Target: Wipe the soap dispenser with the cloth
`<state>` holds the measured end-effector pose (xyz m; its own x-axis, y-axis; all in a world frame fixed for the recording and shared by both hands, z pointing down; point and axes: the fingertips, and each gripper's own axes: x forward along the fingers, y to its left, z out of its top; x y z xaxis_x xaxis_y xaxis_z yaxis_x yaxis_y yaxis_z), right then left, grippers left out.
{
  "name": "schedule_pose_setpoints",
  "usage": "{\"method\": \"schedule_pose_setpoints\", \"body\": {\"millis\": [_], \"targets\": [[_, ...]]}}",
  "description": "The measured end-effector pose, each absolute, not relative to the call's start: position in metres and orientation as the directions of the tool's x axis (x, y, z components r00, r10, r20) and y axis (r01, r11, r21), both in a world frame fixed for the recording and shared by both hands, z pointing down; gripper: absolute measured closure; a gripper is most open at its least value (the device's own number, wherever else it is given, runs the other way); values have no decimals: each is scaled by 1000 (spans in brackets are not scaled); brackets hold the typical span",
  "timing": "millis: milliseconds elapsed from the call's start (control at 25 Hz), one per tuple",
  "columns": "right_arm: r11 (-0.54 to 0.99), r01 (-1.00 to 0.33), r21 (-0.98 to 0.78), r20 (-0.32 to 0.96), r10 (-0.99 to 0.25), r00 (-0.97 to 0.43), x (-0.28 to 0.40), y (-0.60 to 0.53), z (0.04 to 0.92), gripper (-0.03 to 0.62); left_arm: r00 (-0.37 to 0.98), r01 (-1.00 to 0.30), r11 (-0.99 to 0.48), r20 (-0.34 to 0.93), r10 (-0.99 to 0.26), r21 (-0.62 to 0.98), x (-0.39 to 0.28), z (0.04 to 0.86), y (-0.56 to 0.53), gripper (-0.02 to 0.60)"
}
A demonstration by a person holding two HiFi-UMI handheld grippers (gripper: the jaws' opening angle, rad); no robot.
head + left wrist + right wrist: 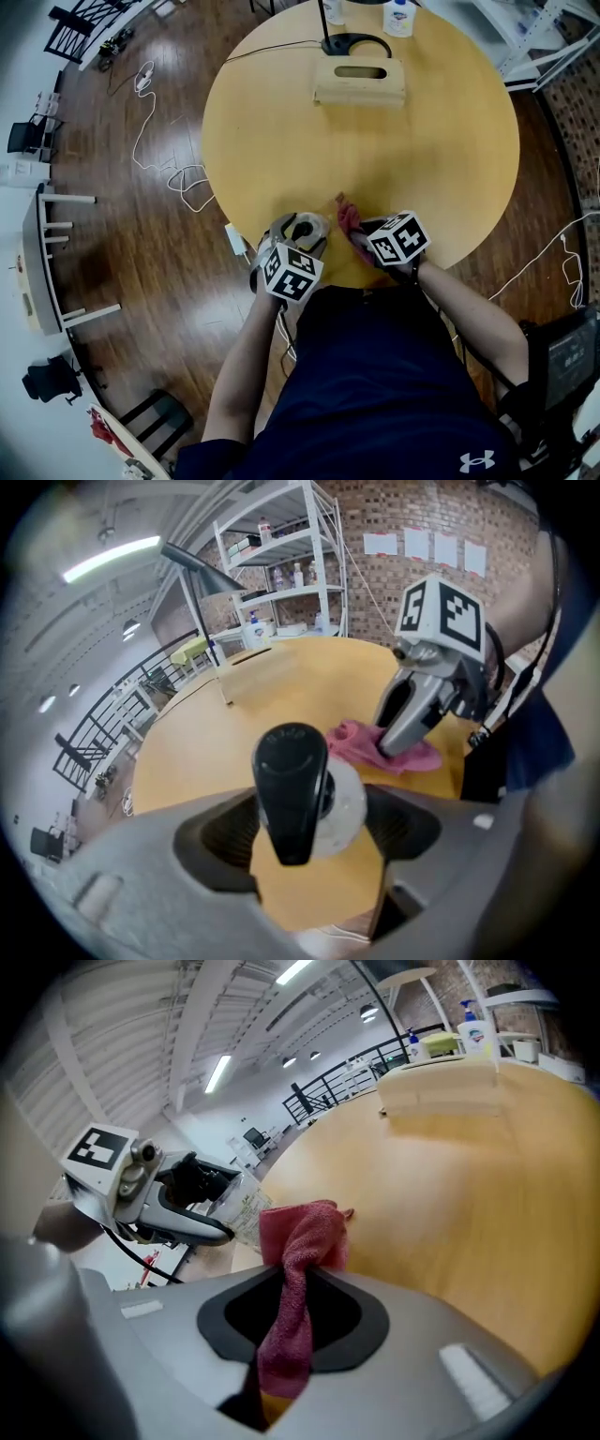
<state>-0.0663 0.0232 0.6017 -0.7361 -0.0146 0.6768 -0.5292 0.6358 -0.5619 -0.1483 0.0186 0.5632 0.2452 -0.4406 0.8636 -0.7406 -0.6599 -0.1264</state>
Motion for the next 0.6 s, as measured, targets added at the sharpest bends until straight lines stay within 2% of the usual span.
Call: {"method": "schedule_pose_setpoints", "body": {"millis": [280, 600], "targets": [[588, -587, -557, 658, -120, -744, -41, 21, 575, 520, 315, -874, -485, 713, -626, -40, -158, 563, 16, 195], [545, -633, -550, 674, -159, -722, -29, 32, 572, 520, 379, -845, -534, 688, -619, -16, -143, 582, 7, 218]]}}
